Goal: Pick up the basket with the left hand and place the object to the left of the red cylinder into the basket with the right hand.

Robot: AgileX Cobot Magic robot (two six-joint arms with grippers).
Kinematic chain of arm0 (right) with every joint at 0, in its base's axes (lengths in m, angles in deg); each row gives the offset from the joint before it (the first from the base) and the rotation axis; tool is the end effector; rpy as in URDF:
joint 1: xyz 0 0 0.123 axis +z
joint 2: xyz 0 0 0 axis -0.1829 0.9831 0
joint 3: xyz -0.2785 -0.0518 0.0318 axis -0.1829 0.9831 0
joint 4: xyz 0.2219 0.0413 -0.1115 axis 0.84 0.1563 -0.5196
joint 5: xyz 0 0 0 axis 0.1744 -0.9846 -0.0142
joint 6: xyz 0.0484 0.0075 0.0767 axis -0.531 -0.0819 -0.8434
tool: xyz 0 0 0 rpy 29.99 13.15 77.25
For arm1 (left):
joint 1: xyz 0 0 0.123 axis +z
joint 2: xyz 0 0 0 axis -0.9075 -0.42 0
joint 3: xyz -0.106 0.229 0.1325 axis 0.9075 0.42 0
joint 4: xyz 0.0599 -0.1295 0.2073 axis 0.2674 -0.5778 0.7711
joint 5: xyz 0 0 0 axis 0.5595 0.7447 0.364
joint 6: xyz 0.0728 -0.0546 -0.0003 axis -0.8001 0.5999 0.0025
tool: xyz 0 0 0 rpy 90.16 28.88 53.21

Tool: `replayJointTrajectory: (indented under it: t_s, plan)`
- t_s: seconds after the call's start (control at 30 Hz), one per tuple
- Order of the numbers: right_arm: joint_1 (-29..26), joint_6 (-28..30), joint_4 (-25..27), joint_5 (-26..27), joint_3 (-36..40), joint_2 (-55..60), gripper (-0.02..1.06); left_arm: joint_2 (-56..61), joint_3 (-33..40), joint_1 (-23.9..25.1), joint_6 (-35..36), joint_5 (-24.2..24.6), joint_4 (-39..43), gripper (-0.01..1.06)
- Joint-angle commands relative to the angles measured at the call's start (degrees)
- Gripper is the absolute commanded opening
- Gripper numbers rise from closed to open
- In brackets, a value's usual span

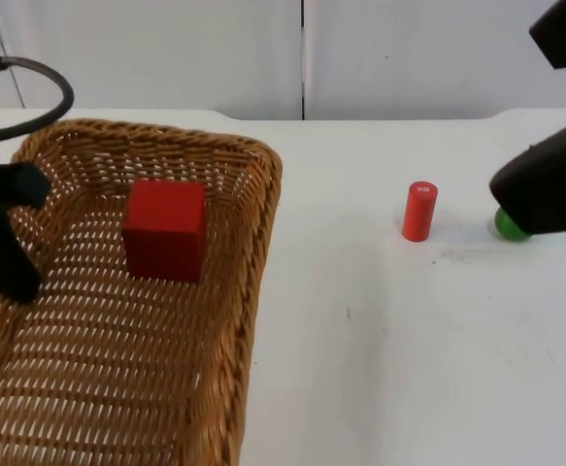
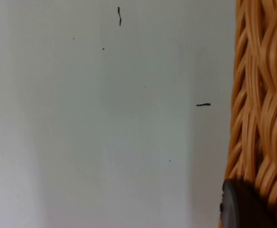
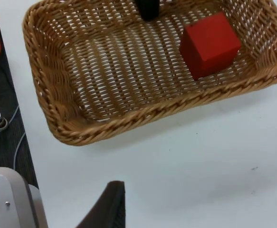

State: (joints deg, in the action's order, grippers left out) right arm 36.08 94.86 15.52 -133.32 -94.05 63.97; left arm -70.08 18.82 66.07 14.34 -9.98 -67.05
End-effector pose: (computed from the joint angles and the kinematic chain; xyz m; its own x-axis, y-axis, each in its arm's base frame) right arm 0.1372 0.1716 0.3455 -0.1834 -0.6709 -0.7185 -0.9240 0.3671 -0.1068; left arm 0.2640 -0.0308 0.1840 -0.9816 0.0142 -0.1904 0.0854 0.9245 -0.3715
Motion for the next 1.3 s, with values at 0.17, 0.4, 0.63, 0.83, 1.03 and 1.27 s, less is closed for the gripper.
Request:
replayJointTrajectory:
  t_s: [0.17, 0.4, 0.63, 0.83, 1.03, 1.27]
  plan:
    - [-0.1, 0.3, 0.3, -0.3, 0.1, -0.5, 1.05, -5.3, -5.0, -0.2, -1.6, 0.3, -1.6, 0.00]
    - [-0.1, 0.5, 0.3, -0.2, 0.1, -0.5, 1.05, -12.1, -10.1, -0.2, -2.5, 0.2, -1.6, 0.00]
    - [-0.1, 0.7, 0.3, -0.2, 0.1, -0.5, 1.05, -17.4, -14.7, -0.2, -2.5, 0.6, -2.2, 0.00]
    - [-0.1, 0.7, 0.3, -0.4, 0.1, -0.5, 1.05, -21.5, -17.7, -0.2, -2.5, -1.7, -3.5, 0.00]
    - [-0.1, 0.7, 0.3, -0.4, 0.1, -0.5, 1.05, -24.8, -19.1, -0.2, -2.5, -2.7, -4.5, 0.00]
    - [-0.1, 0.7, 0.3, -0.4, 0.1, -0.5, 1.05, -27.2, -19.4, -0.2, -2.5, -4.4, -4.6, 0.00]
